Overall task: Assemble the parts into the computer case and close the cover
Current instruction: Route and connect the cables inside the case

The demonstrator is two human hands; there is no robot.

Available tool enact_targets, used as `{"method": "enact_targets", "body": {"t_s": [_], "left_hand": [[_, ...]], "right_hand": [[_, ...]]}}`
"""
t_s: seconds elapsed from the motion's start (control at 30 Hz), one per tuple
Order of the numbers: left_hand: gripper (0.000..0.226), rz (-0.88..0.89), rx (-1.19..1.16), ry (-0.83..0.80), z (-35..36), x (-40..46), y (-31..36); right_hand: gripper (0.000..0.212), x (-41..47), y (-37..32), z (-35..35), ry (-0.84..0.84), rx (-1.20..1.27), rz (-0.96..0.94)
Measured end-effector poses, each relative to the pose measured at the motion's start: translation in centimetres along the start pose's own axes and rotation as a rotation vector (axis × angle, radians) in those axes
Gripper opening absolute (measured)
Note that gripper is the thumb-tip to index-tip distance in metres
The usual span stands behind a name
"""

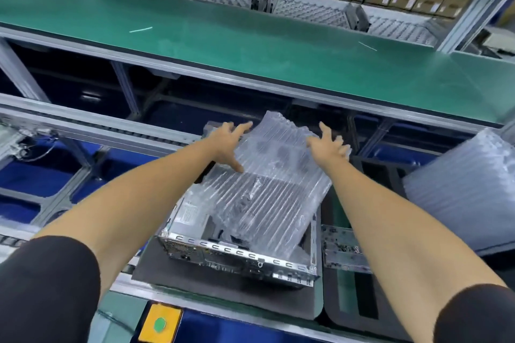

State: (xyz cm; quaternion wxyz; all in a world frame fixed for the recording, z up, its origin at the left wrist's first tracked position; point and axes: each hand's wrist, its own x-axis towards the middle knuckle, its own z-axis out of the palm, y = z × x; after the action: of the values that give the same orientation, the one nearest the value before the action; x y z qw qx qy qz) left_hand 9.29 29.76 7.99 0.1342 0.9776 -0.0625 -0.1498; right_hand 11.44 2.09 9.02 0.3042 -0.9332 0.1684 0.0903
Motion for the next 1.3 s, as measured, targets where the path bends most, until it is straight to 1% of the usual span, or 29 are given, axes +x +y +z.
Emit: {"method": "enact_targets", "body": {"t_s": [0.03, 0.07, 0.17, 0.23, 0.3, 0.33, 0.37, 0.4, 0.43, 0.47, 0.53, 0.6, 0.63, 0.73, 0.77, 0.83, 0.9, 0.93, 0.97, 1.0, 1.03, 1.1, 1.17, 1.2, 1.23, 1.3], "left_hand": [[0.132, 0.024, -0.046, -0.048, 0.4, 0.3, 0.0], [0.125, 0.029, -0.114, -0.056, 1.0, 0.4, 0.2], [0.108, 0.02, -0.284, 0.022, 2.5, 0.4, 0.5], [0.105, -0.026, -0.443, -0.004, 2.8, 0.5, 0.1], [0.099, -0.084, -0.475, -0.071, 2.7, 0.2, -0.3], [0.088, -0.103, -0.481, -0.115, 2.5, 0.2, -0.5], [0.071, -0.106, -0.529, -0.145, 2.5, 0.2, -0.8], [0.059, -0.096, -0.624, -0.163, 2.5, 0.0, -1.0], [0.061, -0.074, -0.744, -0.172, 2.5, -0.3, -1.0], [0.069, -0.06, -0.858, -0.17, 2.6, -0.8, -0.8], [0.081, -0.072, -1.037, -0.141, 2.8, -1.8, -0.4], [0.08, -0.05, -1.204, -0.152, 3.0, -2.6, -0.2], [0.077, 0.003, -1.265, -0.166, 2.8, -2.9, -0.1], [0.066, 0.145, -1.409, -0.199, 1.7, -3.4, -0.4], [0.06, 0.165, -1.448, -0.178, 1.3, -3.5, -0.5], [0.061, 0.129, -1.472, -0.096, 1.1, -3.7, 0.0], [0.071, 0.079, -1.501, -0.081, 1.2, -4.1, 1.1], [0.074, 0.033, -1.532, -0.088, 1.3, -4.4, 1.8], [0.076, -0.031, -1.55, -0.093, 1.4, -4.6, 2.5], [0.074, -0.077, -1.563, -0.099, 1.4, -4.9, 3.0], [0.068, -0.085, -1.592, -0.114, 1.3, -5.1, 3.5], [0.057, -0.037, -1.7, -0.147, 0.8, -5.5, 4.6], [0.052, 0.01, -1.745, -0.139, 0.3, -5.8, 5.4], [0.052, 0.009, -1.735, -0.104, 0.2, -5.7, 5.4], [0.056, -0.012, -1.722, -0.063, 0.2, -5.7, 5.2], [0.073, -0.087, -1.664, 0.013, 0.1, -5.8, 4.3]], "right_hand": [[0.073, 0.9, 0.2, 0.0, -0.004, -0.03, 0.031], [0.069, 1.6, 0.7, 0.0, 0.015, -0.068, 0.043], [0.063, 3.6, 2.5, -0.6, 0.092, -0.113, 0.102], [0.058, 4.5, 3.7, -1.6, 0.078, -0.096, 0.131], [0.051, 4.9, 4.1, -2.7, -0.013, -0.105, 0.062], [0.05, 5.0, 4.0, -3.3, -0.073, -0.136, -0.013], [0.046, 5.2, 3.7, -3.7, -0.122, -0.14, -0.106], [0.041, 5.3, 3.2, -4.1, -0.168, -0.085, -0.201], [0.039, 5.2, 2.7, -4.4, -0.227, 0.024, -0.269], [0.041, 4.9, 2.1, -4.7, -0.296, 0.186, -0.29], [0.045, 4.3, 1.2, -4.9, -0.405, 0.534, -0.256], [0.053, 3.7, 0.8, -4.8, -0.427, 0.756, -0.232], [0.058, 3.3, 0.7, -4.5, -0.405, 0.826, -0.223], [0.074, 2.1, 1.0, -3.1, -0.257, 0.946, -0.079], [0.075, 1.4, 1.1, -2.4, -0.27, 0.954, -0.035], [0.065, -0.4, 1.0, -1.1, -0.43, 0.927, -0.019], [0.061, -1.5, 0.4, 0.1, -0.547, 0.933, -0.04], [0.06, -1.9, 0.1, 0.6, -0.565, 0.964, -0.035], [0.055, -2.4, -0.5, 1.0, -0.582, 1.005, -0.022], [0.048, -2.9, -1.0, 1.1, -0.591, 1.037, -0.013], [0.044, -3.4, -1.5, 1.3, -0.584, 1.073, -0.011], [0.048, -3.5, -2.0, 1.4, -0.572, 1.15, -0.015], [0.061, -3.5, -1.5, 1.5, -0.589, 1.259, -0.001], [0.068, -3.4, -1.0, 1.4, -0.596, 1.295, 0.031], [0.069, -3.4, -0.5, 1.4, -0.604, 1.316, 0.057], [0.056, -3.1, 1.0, 1.6, -0.565, 1.342, 0.107]]}}
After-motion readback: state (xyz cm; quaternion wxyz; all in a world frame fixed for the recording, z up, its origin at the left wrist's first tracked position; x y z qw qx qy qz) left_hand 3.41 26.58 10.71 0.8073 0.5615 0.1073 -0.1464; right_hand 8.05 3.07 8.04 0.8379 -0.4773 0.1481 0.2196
